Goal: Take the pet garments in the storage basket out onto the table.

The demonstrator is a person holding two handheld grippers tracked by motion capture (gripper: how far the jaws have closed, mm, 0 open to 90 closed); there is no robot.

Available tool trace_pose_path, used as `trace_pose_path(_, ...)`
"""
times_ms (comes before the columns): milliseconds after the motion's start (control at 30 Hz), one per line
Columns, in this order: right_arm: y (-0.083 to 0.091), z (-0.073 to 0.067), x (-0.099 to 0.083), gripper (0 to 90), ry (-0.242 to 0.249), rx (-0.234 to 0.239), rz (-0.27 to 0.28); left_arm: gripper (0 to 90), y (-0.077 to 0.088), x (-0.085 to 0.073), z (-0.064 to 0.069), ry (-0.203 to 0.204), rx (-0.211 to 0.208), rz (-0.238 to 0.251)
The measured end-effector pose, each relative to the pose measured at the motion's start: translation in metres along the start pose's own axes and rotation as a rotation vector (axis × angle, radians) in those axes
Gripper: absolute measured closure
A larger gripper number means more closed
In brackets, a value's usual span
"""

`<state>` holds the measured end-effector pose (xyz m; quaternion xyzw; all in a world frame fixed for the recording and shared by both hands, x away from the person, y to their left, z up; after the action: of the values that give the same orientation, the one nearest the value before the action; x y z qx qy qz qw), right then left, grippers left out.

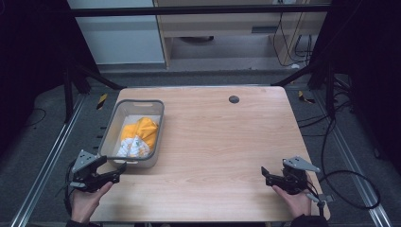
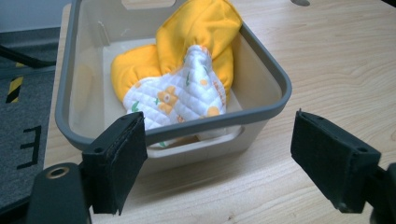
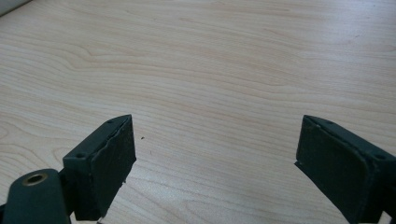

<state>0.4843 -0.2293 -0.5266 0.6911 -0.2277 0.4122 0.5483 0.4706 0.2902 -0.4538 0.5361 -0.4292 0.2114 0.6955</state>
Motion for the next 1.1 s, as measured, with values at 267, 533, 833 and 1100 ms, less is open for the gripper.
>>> trace_pose_path(267, -0.001, -0.002, -0.001, 11.7, 0.006, 0.003, -0.009, 18.0, 0.007, 0.013, -0.002, 0.001, 0.006, 0.025)
trace_pose_path(533, -0.002, -0.001, -0.002, 11.7, 0.023, -0.007, -0.014, 18.0, 0.008, 0.025, -0.003, -0.001, 0.007, 0.032)
trace_pose_path(833, -0.003, 0.000, -0.002, 11.7, 0.021, -0.007, -0.016, 18.0, 0.001, 0.034, -0.002, -0.014, 0.004, 0.021)
trace_pose_path(1100, -0.003, 0.001, -0.001, 11.7, 0.017, -0.011, -0.014, 18.0, -0.003, 0.042, 0.000, -0.024, -0.004, 0.013)
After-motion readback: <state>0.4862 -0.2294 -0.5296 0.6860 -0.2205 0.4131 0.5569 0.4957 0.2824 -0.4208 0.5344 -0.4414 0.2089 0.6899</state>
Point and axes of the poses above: each handheld gripper's, and its own axes: y roughly backward along the jaws, x roughly out of its top, z roughly to its right, the point moved 9 cm from there along -y, roughly forward along the jaws, and after that the axes turned 2 degrees about -z, right-handed, at the moved point
